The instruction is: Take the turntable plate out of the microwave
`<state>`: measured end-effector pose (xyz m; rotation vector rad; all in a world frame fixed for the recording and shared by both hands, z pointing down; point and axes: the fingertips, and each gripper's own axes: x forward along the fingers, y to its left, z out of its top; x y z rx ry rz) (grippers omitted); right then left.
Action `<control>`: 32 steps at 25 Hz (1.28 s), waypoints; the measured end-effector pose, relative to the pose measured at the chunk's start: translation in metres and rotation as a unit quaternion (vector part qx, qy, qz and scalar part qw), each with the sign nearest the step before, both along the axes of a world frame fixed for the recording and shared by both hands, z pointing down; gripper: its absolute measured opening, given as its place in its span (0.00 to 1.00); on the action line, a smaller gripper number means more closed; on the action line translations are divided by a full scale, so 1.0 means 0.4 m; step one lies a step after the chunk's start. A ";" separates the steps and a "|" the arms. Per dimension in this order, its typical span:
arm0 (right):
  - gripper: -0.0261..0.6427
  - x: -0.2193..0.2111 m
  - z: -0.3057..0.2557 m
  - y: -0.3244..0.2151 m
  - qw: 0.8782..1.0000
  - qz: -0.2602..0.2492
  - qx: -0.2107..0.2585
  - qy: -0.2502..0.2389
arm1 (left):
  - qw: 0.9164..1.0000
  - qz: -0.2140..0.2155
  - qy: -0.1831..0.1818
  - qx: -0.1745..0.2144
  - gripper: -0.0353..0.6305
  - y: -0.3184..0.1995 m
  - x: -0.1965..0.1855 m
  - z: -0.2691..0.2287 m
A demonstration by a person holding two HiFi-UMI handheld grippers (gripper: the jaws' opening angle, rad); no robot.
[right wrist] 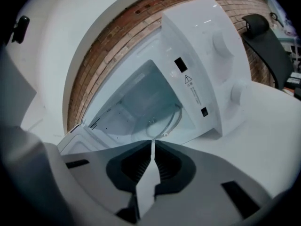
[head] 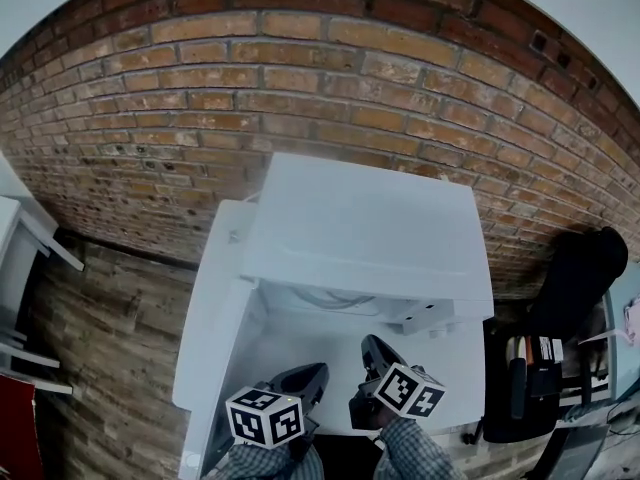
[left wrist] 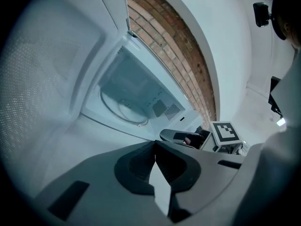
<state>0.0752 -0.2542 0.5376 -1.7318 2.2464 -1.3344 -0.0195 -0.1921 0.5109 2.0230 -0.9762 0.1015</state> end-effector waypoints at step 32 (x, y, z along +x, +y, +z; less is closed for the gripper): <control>0.19 -0.004 0.123 -0.251 0.980 0.064 -0.052 -0.182 | 0.997 -0.053 -0.009 -0.051 0.07 -0.178 0.006 0.065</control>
